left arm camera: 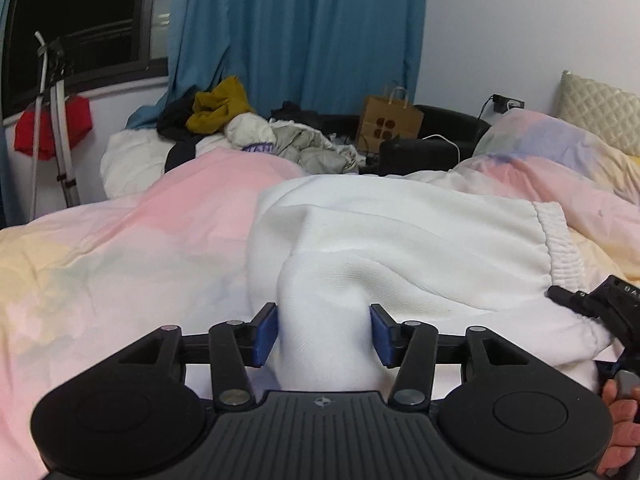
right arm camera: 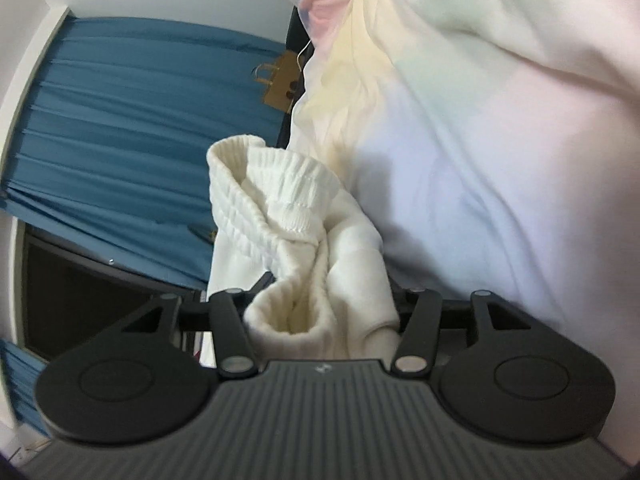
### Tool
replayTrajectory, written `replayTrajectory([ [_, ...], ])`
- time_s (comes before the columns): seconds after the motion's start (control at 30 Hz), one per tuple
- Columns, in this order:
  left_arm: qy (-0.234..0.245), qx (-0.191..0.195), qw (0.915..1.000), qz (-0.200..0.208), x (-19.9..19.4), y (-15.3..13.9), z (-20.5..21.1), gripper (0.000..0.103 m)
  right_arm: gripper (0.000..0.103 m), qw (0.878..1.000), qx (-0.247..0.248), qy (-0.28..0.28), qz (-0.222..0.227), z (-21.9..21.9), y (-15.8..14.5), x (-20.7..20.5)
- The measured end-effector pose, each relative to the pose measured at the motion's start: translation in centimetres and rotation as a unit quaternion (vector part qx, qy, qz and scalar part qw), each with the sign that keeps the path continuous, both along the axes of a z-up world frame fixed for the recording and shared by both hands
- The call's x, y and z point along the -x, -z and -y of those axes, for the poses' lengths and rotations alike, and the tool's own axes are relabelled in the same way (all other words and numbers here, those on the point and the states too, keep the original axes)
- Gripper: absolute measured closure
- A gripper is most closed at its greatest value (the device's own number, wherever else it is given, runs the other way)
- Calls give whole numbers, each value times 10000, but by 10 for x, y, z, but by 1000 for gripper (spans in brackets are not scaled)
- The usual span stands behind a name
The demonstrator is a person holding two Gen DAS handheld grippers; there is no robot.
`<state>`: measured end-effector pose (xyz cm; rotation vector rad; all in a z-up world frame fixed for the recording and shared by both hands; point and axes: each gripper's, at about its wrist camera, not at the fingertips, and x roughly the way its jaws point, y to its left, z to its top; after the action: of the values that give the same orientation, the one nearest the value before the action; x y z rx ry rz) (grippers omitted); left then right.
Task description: Fold clothes
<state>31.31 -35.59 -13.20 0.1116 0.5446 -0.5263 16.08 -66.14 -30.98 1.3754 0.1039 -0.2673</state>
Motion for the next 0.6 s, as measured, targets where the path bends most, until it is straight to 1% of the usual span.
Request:
replayTrajectory([
  [0.03, 1, -35, 10000, 33, 5, -6, -5, 51, 44, 10000, -46, 3, -70, 0, -3, 2],
  [0.07, 2, -74, 9999, 68, 10, -13, -10, 47, 41, 9998, -64, 44, -200, -1, -9, 5],
  [0.1, 3, -132, 9998, 125, 18, -23, -17, 42, 39, 9991, 68, 91, -401, -4, -17, 9],
  [0.17, 18, -127, 9996, 247, 37, -45, -31, 36, 39, 9923, 752, 143, -978, -13, -44, 14],
  [0.23, 37, -57, 9994, 353, 58, -67, -47, 35, 39, 9782, 1420, 196, -1501, -24, -71, 20],
  [0.3, 88, 34, 9993, 371, 75, -85, -59, 34, 39, 9620, 2038, 252, -1802, -40, -100, 29],
  [0.33, 73, 38, 9991, 407, 85, -95, -64, 33, 38, 9541, 2306, 257, -1892, -48, -114, 34],
  [0.4, 43, 88, 9986, 514, 104, -112, -74, 29, 38, 9436, 2748, 137, -1844, -62, -141, 46],
  [0.43, -1, 147, 9983, 566, 116, -121, -81, 28, 38, 9354, 3029, 54, -1823, -69, -155, 49],
  [0.5, -88, 264, 9974, 670, 139, -140, -95, 24, 38, 9166, 3585, -67, -1768, -90, -180, 64],
  [0.57, -122, 359, 9966, 726, 162, -156, -108, 23, 38, 9010, 3984, -165, -1709, -110, -201, 83],
  [0.6, -115, 391, 9963, 761, 173, -162, -114, 21, 38, 8951, 4135, -220, -1657, -119, -210, 92],
])
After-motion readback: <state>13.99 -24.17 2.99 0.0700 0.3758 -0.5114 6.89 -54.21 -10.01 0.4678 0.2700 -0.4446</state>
